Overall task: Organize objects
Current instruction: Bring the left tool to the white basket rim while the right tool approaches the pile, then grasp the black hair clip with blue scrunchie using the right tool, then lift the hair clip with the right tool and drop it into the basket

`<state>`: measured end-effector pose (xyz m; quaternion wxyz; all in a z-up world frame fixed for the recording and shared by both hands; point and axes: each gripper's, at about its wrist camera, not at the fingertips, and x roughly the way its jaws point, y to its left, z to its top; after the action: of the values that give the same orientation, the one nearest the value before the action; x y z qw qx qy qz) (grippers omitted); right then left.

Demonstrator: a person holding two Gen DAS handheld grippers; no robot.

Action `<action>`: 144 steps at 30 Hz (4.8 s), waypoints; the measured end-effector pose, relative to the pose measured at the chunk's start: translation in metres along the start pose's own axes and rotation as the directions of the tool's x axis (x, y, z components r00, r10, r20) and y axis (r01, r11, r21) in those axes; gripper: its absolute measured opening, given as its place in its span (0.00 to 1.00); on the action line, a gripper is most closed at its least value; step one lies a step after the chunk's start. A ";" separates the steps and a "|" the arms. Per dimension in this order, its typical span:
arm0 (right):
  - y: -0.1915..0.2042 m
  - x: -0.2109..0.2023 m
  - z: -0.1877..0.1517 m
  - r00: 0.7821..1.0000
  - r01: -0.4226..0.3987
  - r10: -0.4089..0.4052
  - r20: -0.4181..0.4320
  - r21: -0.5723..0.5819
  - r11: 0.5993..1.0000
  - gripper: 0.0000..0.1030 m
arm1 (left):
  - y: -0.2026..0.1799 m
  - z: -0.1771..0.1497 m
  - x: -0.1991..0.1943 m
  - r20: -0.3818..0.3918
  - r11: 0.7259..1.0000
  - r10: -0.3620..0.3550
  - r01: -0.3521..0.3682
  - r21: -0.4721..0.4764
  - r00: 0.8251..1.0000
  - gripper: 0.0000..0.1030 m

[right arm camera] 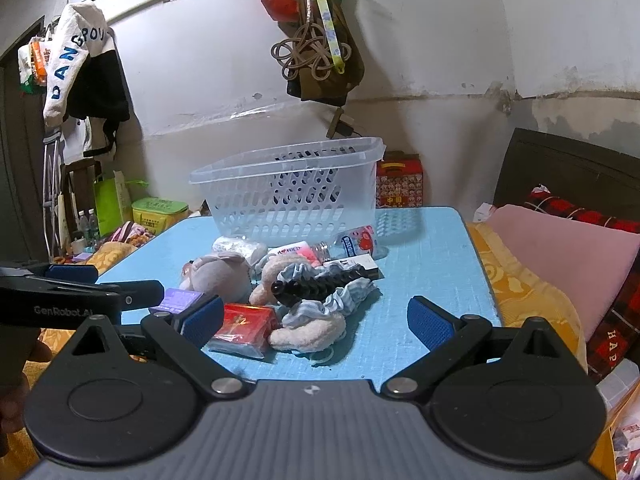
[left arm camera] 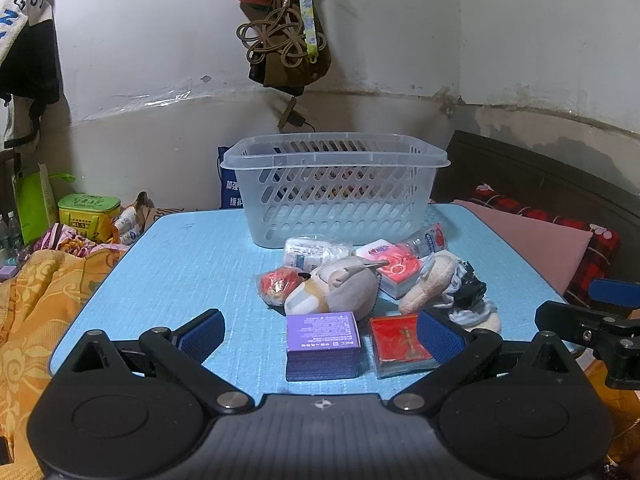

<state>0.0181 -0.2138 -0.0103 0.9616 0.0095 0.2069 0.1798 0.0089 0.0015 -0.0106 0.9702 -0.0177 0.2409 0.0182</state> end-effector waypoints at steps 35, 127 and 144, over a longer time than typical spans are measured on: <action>0.002 0.022 -0.002 1.000 0.007 -0.007 -0.007 0.010 1.000 0.98 | 0.008 -0.003 0.018 0.008 0.999 -0.034 0.034 -0.008 0.999 1.00; 0.016 0.087 0.001 0.991 0.136 -0.136 0.003 0.035 0.990 0.40 | 0.095 0.155 0.181 -0.037 0.999 0.052 -0.052 0.010 0.998 0.29; 0.033 0.080 0.107 0.975 0.113 -0.090 0.203 -0.108 0.988 0.40 | 0.096 0.158 0.182 -0.032 0.999 0.052 -0.052 0.011 0.998 0.30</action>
<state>0.1176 -0.1490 0.0591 0.9842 -0.0408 0.0994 0.1406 0.2390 0.1092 0.0414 0.9655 -0.0068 0.2569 0.0421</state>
